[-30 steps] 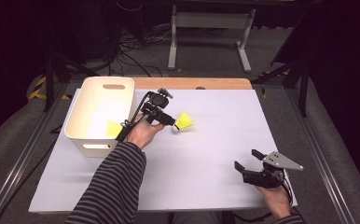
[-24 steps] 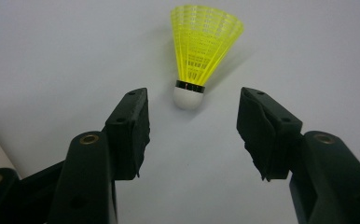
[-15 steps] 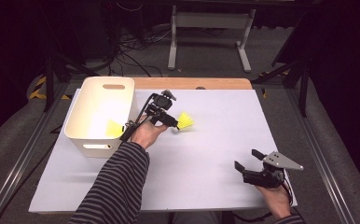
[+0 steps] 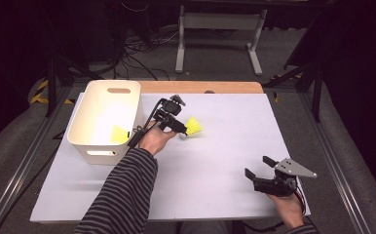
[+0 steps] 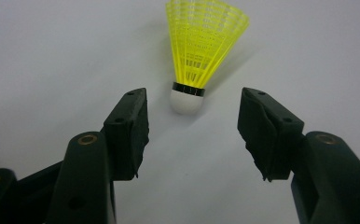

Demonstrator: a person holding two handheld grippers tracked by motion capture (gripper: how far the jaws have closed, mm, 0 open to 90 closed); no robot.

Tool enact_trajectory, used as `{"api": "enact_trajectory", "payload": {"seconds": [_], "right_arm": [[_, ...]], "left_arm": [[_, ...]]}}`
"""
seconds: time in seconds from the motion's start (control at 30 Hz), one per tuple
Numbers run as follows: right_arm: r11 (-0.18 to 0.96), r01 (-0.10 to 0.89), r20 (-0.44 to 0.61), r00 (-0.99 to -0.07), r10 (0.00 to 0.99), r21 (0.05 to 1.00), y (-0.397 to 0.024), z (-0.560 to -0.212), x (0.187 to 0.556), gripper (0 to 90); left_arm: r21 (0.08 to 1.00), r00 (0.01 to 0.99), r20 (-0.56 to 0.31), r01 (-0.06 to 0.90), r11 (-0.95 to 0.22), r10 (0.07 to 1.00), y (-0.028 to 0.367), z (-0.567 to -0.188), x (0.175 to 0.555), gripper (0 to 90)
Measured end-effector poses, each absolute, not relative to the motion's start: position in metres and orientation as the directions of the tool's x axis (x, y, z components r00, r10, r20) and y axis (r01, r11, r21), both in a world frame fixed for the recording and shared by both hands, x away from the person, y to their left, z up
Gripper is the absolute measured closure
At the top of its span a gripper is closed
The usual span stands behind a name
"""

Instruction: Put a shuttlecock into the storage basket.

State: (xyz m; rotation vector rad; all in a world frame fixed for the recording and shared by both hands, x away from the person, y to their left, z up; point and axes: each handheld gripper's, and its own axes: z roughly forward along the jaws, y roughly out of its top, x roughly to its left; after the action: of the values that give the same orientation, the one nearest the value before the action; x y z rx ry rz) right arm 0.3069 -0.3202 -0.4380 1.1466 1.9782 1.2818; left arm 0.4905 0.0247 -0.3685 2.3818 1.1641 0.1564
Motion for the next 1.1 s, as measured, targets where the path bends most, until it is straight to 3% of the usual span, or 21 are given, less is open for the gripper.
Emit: {"api": "enact_trajectory", "payload": {"seconds": [1.1], "right_arm": [[0.194, 0.375, 0.028, -0.511, 0.859, 0.907, -0.321, -0.438, 0.307, 14.7]], "left_arm": [[0.42, 0.627, -0.13, 0.737, -0.53, 0.768, 0.009, -0.399, 0.505, 43.8]]}}
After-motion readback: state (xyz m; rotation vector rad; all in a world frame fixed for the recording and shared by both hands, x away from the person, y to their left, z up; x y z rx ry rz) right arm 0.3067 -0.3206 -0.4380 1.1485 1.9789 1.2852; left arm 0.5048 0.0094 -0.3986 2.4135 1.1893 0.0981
